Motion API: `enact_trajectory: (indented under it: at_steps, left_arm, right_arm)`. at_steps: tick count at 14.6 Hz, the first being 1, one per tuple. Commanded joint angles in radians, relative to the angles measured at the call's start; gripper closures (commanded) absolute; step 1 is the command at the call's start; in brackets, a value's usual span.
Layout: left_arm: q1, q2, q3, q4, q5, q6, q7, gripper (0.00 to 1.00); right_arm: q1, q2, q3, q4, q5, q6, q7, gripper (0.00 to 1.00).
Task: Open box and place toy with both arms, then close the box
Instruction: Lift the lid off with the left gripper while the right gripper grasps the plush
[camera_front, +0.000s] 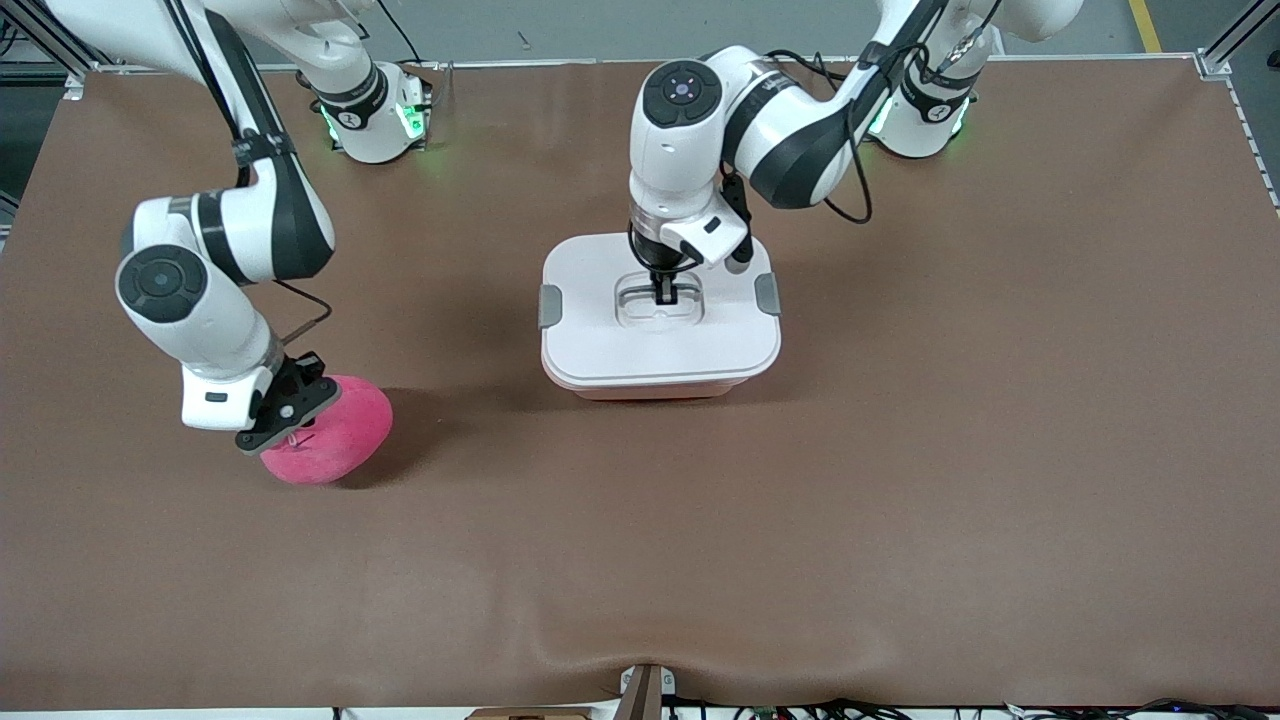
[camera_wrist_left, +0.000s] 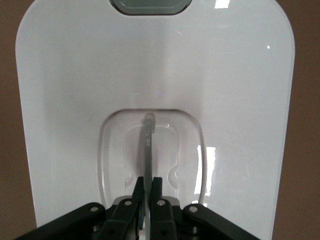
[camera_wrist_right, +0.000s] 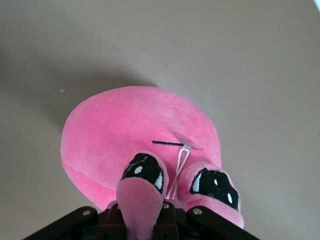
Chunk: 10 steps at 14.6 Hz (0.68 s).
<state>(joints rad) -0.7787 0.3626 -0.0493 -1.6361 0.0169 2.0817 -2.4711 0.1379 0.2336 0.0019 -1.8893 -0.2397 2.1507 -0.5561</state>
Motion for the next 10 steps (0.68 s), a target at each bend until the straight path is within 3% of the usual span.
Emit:
enact_trajectory:
  at_steps: [1, 5, 10]
  left_arm:
    - [0.033, -0.043, -0.004, -0.030, 0.020, -0.025, 0.009, 1.00]
    - [0.090, -0.095, -0.003, -0.092, 0.021, -0.025, 0.075, 1.00]
    - [0.217, -0.209, -0.006, -0.237, 0.021, -0.015, 0.276, 1.00]
  right_arm:
    - [-0.029, -0.097, 0.015, -0.014, 0.022, -0.035, -0.177, 1.00]
    - [-0.060, -0.109, 0.010, -0.011, 0.169, -0.035, -0.436, 1.00]
    - [0.006, -0.106, 0.030, 0.077, 0.171, -0.115, -0.567, 1.00]
